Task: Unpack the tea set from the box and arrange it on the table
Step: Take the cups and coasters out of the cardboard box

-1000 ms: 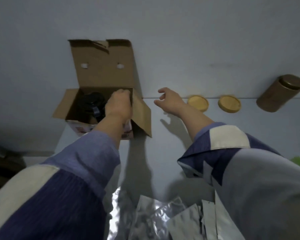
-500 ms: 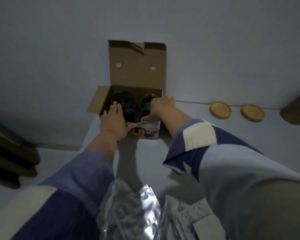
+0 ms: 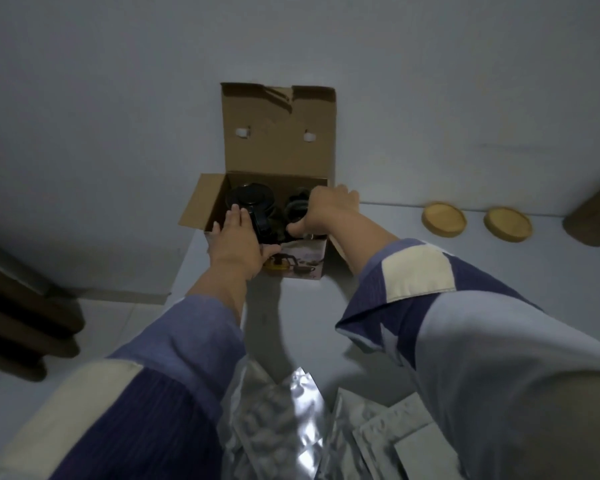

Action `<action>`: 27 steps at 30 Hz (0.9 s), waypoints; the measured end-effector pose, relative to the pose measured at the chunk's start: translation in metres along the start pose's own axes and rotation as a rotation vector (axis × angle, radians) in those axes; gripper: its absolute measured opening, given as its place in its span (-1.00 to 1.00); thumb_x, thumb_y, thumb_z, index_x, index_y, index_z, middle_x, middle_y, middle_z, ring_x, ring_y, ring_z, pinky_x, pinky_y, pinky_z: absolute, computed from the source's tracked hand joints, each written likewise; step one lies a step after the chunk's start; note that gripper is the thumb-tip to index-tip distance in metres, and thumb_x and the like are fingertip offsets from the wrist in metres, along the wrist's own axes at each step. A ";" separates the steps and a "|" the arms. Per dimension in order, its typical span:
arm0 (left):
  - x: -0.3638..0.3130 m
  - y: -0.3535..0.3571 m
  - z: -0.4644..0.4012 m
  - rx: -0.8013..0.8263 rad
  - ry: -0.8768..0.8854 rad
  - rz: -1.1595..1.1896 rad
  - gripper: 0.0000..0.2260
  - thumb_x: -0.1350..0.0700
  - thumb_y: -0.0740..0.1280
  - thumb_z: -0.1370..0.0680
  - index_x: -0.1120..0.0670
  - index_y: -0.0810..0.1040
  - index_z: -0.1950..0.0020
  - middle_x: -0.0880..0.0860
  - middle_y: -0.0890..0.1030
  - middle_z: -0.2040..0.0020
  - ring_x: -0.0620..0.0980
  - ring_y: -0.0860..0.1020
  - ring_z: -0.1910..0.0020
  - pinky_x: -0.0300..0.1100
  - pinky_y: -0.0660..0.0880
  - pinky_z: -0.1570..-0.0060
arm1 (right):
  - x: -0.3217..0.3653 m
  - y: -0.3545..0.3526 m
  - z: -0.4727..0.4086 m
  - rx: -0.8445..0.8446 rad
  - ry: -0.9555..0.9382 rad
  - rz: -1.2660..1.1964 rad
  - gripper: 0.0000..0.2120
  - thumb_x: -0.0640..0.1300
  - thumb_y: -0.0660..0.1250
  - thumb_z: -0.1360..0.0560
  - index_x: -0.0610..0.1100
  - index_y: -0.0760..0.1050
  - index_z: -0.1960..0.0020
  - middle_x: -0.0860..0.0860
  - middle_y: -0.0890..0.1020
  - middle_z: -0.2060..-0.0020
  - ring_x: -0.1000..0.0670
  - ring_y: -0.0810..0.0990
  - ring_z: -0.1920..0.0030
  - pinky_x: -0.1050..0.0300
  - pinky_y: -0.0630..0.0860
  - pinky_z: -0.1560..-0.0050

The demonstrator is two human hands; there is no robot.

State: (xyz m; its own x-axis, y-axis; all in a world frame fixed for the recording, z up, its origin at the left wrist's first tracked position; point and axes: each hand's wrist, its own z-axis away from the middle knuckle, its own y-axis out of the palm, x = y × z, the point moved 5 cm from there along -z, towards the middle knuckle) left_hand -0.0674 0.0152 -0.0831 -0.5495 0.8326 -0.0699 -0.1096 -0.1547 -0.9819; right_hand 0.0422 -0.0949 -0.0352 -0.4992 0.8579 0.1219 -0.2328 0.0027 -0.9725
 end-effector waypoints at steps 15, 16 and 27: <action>-0.135 -0.024 0.017 -0.020 0.243 -0.031 -0.38 0.06 0.13 -0.59 0.21 -0.06 -0.56 0.12 -0.09 -0.59 0.08 -0.07 -0.57 -0.02 -0.07 -0.52 | -0.164 -0.017 0.047 -0.107 0.311 -0.453 -0.25 0.20 0.47 -0.29 -0.33 0.45 -0.23 -0.18 0.58 -0.13 -0.16 0.58 -0.15 0.02 0.58 -0.10; -0.154 -0.018 0.022 -0.038 0.281 -0.011 -0.40 0.07 0.14 -0.60 0.21 -0.02 -0.56 0.12 -0.05 -0.58 0.08 -0.04 -0.56 -0.04 -0.04 -0.52 | -0.180 -0.013 0.052 -0.109 0.331 -0.418 -0.31 0.20 0.46 -0.30 -0.33 0.49 -0.17 -0.18 0.61 -0.08 -0.15 0.60 -0.10 0.01 0.58 -0.08; -0.261 0.115 0.058 0.325 0.344 0.085 -0.29 -0.12 0.14 -0.62 0.23 -0.14 -0.56 0.13 -0.16 -0.58 0.08 -0.13 -0.57 -0.03 -0.10 -0.53 | -0.299 0.068 0.071 -0.087 0.437 -0.418 -0.23 0.14 0.47 -0.34 -0.26 0.29 -0.36 -0.14 0.34 -0.29 -0.15 0.47 -0.25 0.06 0.45 -0.14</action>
State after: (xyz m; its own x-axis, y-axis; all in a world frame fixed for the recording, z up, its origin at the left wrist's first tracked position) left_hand 0.0153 -0.2510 -0.1671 -0.2681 0.9289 -0.2555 -0.3591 -0.3425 -0.8682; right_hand 0.1166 -0.3878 -0.1234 0.0128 0.9064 0.4222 -0.2571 0.4110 -0.8746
